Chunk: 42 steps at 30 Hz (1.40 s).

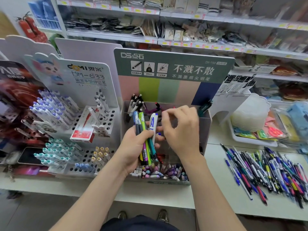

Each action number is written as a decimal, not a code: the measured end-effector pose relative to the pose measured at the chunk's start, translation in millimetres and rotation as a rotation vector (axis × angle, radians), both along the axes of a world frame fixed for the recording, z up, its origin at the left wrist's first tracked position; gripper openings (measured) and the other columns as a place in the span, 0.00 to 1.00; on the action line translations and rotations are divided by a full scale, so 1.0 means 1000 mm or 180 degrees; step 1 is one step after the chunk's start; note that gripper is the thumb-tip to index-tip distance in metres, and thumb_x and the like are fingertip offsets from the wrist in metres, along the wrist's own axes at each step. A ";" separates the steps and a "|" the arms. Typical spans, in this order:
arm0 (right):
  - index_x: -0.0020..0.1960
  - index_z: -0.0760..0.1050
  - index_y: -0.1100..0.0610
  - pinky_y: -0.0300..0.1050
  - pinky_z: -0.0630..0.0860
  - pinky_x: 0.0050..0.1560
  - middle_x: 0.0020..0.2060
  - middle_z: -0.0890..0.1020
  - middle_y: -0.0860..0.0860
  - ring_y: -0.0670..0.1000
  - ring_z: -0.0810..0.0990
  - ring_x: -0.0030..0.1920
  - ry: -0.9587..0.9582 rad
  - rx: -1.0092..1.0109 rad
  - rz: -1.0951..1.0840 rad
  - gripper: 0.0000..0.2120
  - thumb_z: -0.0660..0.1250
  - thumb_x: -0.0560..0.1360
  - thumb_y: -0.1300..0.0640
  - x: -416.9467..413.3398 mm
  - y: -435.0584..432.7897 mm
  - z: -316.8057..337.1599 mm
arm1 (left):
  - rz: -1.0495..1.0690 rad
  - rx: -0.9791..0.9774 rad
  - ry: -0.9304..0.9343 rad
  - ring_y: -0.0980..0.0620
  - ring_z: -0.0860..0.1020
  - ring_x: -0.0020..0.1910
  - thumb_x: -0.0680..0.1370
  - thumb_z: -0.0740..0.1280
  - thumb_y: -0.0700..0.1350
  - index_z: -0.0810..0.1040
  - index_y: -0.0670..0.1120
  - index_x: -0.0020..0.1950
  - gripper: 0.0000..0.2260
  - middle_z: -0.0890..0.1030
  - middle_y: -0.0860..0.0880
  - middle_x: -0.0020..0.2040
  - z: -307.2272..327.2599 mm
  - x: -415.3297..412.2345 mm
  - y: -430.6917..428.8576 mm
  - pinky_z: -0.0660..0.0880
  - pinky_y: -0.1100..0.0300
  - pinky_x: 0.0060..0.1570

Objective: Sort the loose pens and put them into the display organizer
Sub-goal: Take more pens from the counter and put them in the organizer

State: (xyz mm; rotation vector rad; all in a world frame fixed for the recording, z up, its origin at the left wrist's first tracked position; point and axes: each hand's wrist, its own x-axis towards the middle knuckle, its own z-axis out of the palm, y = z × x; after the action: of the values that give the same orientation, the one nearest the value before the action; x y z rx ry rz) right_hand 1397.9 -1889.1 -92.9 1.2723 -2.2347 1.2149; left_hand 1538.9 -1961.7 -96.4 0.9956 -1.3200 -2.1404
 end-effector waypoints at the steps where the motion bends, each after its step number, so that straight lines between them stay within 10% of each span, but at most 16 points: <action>1: 0.50 0.84 0.53 0.48 0.73 0.49 0.43 0.80 0.48 0.52 0.76 0.47 -0.0342 0.0149 0.0245 0.10 0.70 0.80 0.47 0.006 0.001 0.001 | -0.0006 -0.0013 -0.0010 0.42 0.85 0.48 0.85 0.64 0.36 0.77 0.37 0.68 0.12 0.87 0.37 0.54 -0.001 -0.001 0.000 0.84 0.48 0.50; 5: 0.47 0.87 0.49 0.38 0.74 0.47 0.42 0.83 0.45 0.45 0.81 0.45 -0.1433 0.0252 0.0487 0.08 0.73 0.80 0.46 0.022 0.003 -0.003 | -0.0027 -0.0069 -0.0017 0.30 0.82 0.62 0.82 0.69 0.40 0.79 0.38 0.66 0.13 0.84 0.33 0.59 -0.006 -0.001 -0.001 0.77 0.33 0.66; 13: 0.51 0.74 0.56 0.52 0.77 0.36 0.34 0.80 0.49 0.52 0.81 0.34 -0.1984 -0.1621 -0.0280 0.07 0.63 0.87 0.55 0.036 0.018 0.017 | 0.0371 0.0163 0.0180 0.44 0.85 0.62 0.87 0.59 0.33 0.74 0.37 0.69 0.12 0.87 0.41 0.60 -0.005 0.004 -0.001 0.78 0.41 0.67; 21: 0.51 0.86 0.51 0.50 0.85 0.48 0.41 0.88 0.42 0.45 0.88 0.43 -0.2243 -0.0087 0.0664 0.01 0.77 0.79 0.54 0.067 0.029 -0.011 | 0.0633 0.0576 0.0352 0.44 0.84 0.65 0.87 0.62 0.38 0.79 0.37 0.68 0.13 0.86 0.42 0.63 -0.002 0.010 0.004 0.80 0.46 0.61; 30: 0.59 0.84 0.50 0.60 0.85 0.55 0.46 0.89 0.47 0.49 0.88 0.48 -0.3275 0.0677 0.1061 0.07 0.69 0.84 0.51 0.069 0.029 -0.021 | 0.0687 0.0565 0.0530 0.47 0.83 0.66 0.87 0.61 0.38 0.75 0.41 0.72 0.13 0.85 0.43 0.64 0.000 0.025 0.009 0.77 0.44 0.67; 42: 0.56 0.83 0.53 0.38 0.66 0.32 0.35 0.80 0.46 0.45 0.75 0.32 -0.1452 0.0626 -0.0055 0.13 0.60 0.87 0.57 0.037 0.030 -0.029 | 0.0974 0.0177 -0.0029 0.42 0.86 0.44 0.82 0.68 0.34 0.77 0.39 0.64 0.10 0.86 0.37 0.53 -0.004 0.049 -0.002 0.86 0.49 0.44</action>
State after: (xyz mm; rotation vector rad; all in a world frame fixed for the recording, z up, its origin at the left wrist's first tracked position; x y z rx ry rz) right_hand 1435.2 -1859.0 -122.2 1.1234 -2.7379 1.4238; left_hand 1587.7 -1963.4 -100.8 1.1490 -1.0398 -1.9500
